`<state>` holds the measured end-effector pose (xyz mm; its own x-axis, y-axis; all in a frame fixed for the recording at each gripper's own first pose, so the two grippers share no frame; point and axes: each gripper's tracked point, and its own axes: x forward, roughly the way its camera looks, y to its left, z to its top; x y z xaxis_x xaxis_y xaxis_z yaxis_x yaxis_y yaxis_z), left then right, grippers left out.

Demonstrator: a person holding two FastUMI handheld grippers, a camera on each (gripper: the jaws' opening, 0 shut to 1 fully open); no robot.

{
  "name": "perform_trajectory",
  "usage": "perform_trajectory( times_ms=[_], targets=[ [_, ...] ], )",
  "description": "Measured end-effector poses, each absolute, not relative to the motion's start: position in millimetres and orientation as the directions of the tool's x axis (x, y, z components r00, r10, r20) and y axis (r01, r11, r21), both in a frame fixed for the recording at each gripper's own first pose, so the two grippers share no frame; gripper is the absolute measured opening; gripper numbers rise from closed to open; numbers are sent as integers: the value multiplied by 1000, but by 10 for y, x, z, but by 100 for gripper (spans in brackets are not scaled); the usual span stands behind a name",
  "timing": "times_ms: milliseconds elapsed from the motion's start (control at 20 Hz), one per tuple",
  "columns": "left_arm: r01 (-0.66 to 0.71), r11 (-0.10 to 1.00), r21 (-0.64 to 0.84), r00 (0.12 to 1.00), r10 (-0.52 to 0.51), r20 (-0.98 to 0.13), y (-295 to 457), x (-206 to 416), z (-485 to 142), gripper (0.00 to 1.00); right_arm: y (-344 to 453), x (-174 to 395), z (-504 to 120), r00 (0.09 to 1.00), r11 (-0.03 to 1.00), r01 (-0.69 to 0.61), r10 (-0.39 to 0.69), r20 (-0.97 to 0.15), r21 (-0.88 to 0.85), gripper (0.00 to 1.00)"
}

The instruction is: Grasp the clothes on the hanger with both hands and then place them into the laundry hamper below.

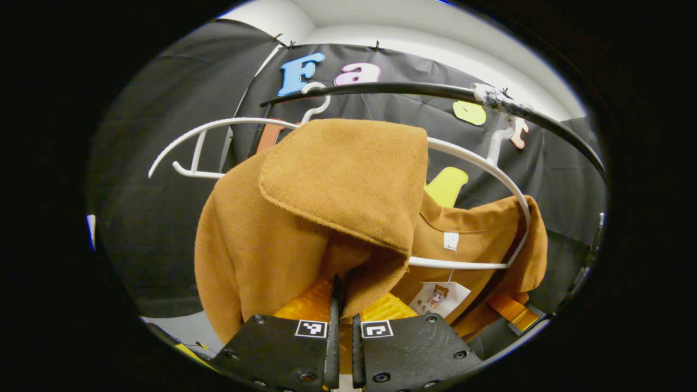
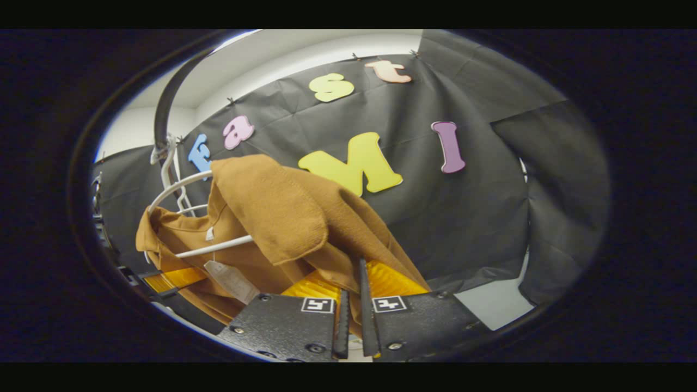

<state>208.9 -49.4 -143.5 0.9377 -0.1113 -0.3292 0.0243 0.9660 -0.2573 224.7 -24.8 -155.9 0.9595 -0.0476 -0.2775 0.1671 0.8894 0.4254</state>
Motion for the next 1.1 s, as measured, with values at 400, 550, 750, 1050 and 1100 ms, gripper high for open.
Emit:
perform_trajectory(
  times_ms=[400, 550, 750, 1050, 1100],
  targets=[
    [33, 966, -256, 957, -105, -269, -222, 1889, -1088, 2, -550, 2156, -1313, 969, 824, 195, -80, -232, 532, 10],
    [29, 962, -273, 971, -93, -222, -88, 1830, -877, 2, -633, 2167, -1239, 968, 784, 215, -93, -232, 582, 2],
    [18, 962, -274, 982, -69, -177, 69, 1826, -684, 2, -724, 2176, -1068, 975, 752, 207, -102, -200, 626, 6],
    [-7, 957, -290, 988, -39, -151, 331, 1849, -505, 2, -865, 2258, -926, 980, 699, 190, -100, -169, 689, 0],
    [-2, 956, -294, 988, -43, -148, 360, 1852, -451, 2, -849, 2267, -931, 980, 688, 189, -93, -174, 701, 0]
  ],
)
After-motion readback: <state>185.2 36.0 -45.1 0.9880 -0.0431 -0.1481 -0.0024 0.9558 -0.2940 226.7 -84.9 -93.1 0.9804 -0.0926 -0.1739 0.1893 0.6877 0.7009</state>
